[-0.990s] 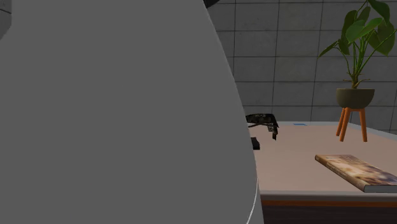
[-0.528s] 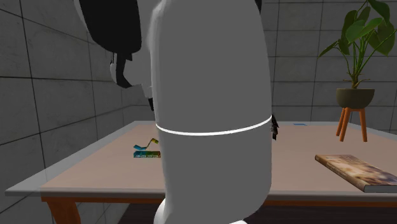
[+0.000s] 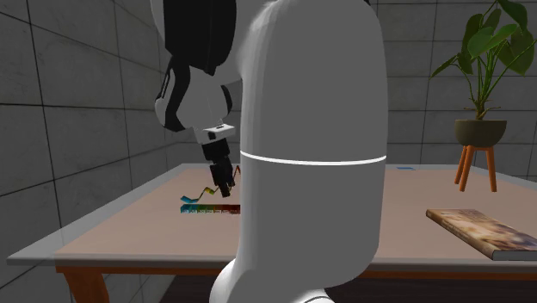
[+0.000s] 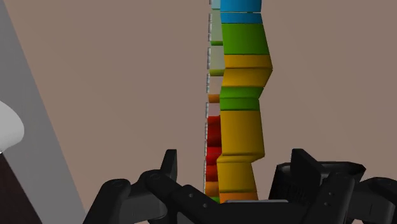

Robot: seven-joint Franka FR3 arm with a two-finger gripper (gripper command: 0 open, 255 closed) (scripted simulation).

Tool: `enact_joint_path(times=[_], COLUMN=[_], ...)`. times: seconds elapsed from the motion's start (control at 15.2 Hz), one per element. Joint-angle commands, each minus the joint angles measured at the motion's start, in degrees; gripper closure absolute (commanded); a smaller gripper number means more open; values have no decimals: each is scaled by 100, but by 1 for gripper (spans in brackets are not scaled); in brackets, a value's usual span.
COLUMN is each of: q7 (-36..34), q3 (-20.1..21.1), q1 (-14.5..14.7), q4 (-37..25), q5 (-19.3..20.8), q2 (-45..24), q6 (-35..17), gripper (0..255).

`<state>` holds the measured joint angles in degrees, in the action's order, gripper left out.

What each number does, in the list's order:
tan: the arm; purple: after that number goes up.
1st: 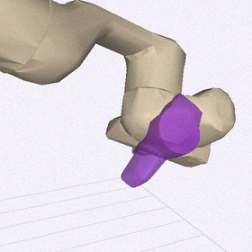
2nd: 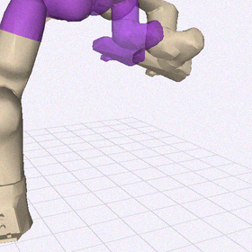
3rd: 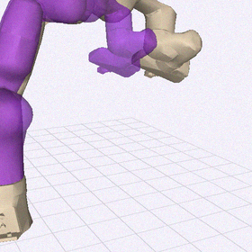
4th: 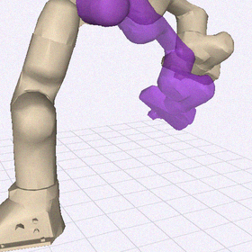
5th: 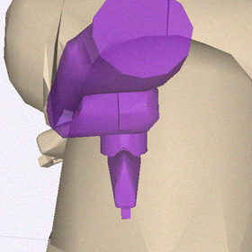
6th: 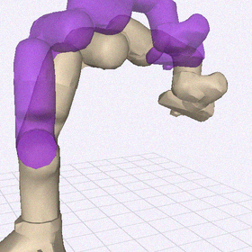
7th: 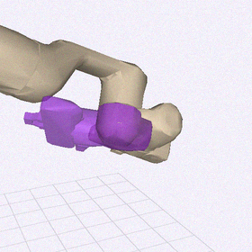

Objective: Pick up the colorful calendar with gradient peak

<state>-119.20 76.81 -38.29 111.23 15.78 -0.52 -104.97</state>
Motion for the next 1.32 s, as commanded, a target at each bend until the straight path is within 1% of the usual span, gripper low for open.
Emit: enact_joint_path(times=[0.0,0.07,0.66,0.99,1.25], q7=[-28,-26,-28,261,415], q3=[5,5,5,-53,-113], q1=[8,8,7,-43,-39], q4=[18,16,18,-275,-540], q5=[24,20,25,-271,-399], q2=[-22,-19,-23,266,391], q6=[-20,-17,-19,279,548], gripper=[0,255,255,255,255])
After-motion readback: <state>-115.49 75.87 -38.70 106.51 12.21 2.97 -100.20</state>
